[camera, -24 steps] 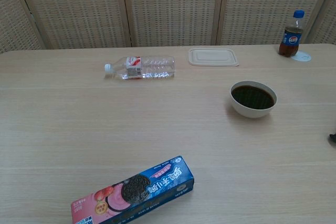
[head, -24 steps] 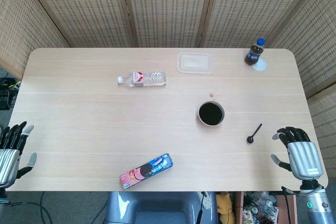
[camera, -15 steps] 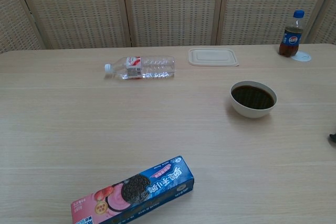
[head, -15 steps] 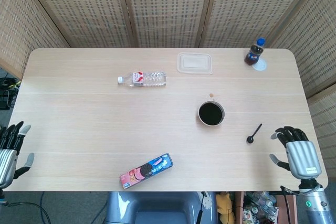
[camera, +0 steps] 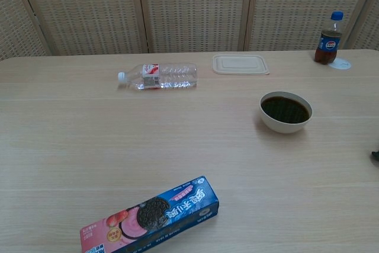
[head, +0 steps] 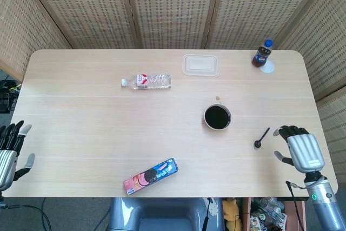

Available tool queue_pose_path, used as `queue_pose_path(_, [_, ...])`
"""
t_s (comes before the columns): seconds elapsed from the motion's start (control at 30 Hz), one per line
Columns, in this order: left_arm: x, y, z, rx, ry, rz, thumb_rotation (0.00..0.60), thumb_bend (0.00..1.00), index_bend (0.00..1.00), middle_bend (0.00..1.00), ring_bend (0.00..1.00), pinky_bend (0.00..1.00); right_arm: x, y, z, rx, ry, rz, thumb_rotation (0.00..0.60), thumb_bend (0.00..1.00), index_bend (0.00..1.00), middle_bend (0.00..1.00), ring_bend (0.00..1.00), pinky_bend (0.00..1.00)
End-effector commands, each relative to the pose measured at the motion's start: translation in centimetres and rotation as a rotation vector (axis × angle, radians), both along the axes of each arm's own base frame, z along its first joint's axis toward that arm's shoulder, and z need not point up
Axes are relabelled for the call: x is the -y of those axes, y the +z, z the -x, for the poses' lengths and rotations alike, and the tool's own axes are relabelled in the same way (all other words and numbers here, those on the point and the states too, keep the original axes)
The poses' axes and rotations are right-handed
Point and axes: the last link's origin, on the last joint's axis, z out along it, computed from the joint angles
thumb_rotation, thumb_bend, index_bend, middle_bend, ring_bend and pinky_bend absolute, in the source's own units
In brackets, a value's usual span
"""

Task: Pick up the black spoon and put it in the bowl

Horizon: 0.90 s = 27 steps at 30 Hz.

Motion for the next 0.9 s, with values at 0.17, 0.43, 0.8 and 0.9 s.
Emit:
queue_pose_path(0.17, [-0.3,0.2,-0.2,-0.008,-0.004,-0.001,0.600,0.45,0.07,0.04,0.00,0.00,2.6,-0.2,-0.2,-0.049,-0.014,-0.076,0.600,0.43,0.44,0.69,0.68,0.67])
queue_pose_path(0.43, [-0.6,0.5,-0.5,-0.019,-0.014,-0.002,0.600,0.45,0.07,0.04,0.00,0.00,4.6,-1.2,-0.4,-0.056,-0.034,-0.176,0.600,0.58,0.37,0.82,0.85,0.82])
queue_pose_path(0.8, [-1.1,0.2,-0.9,-0.027,-0.018,0.018,0.600,0.45,0.07,0.04,0.00,0.00,6.3,-4.2,-0.3,-0.071,-0.120,-0.414,0.600,0.79,0.33,0.96,0.98,0.97])
queue_pose_path(0.9, [-1.1,0.1,-0.9,-0.028,-0.017,0.020,0.600,0.45,0.07,0.04,0.00,0.00,6.4,-4.8,-0.3,-0.076,-0.129,-0.434,0.600,0.81,0.33,0.98,1.00,0.99])
